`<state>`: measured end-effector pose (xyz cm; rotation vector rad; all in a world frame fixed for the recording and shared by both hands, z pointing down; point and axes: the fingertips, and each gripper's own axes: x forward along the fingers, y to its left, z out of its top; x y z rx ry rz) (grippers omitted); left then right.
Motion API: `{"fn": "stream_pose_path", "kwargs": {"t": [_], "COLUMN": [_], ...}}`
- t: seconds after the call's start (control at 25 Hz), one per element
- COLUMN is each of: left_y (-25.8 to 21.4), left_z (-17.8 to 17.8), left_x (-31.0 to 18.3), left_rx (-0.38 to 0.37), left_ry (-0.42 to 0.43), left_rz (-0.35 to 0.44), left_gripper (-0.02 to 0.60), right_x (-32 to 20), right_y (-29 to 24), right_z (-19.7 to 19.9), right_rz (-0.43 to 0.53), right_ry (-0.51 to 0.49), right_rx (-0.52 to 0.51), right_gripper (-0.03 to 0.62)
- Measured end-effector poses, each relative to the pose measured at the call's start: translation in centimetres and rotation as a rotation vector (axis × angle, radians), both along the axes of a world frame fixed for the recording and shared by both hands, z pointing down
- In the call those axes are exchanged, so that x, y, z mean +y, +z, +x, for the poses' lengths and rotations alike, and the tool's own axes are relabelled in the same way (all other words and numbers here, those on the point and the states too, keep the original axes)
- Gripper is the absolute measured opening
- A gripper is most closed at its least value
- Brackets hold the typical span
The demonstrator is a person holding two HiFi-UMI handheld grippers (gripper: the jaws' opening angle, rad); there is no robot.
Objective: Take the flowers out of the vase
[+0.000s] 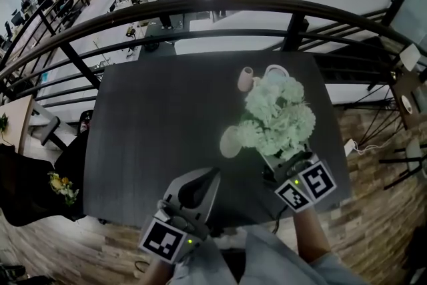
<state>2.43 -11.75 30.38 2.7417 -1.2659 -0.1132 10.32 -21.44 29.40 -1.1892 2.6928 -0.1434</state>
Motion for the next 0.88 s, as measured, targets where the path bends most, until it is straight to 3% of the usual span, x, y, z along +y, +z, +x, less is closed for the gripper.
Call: {"fn": "stream_pose_path", "kwargs": {"t": [0.44, 0.88], "left_y": [-0.9, -0.7], "left_z": [4.0, 3.1], "left_x": [-0.6, -1.5], "left_rx": [0.001, 0.004], "left_ry": [0.025, 0.067], "left_rz": [0.009, 0.016], "left_gripper": [0.000, 0.000], "right_x": [0.6, 0.5], "right_y": [-2.7, -3.6], "right_z": [3.8, 3.9], "right_rz": [0.025, 0.029], "right_ry": [0.000, 0.044], "right_rx": [-0.018, -0.031], "right_gripper": [0.319, 0.311]}}
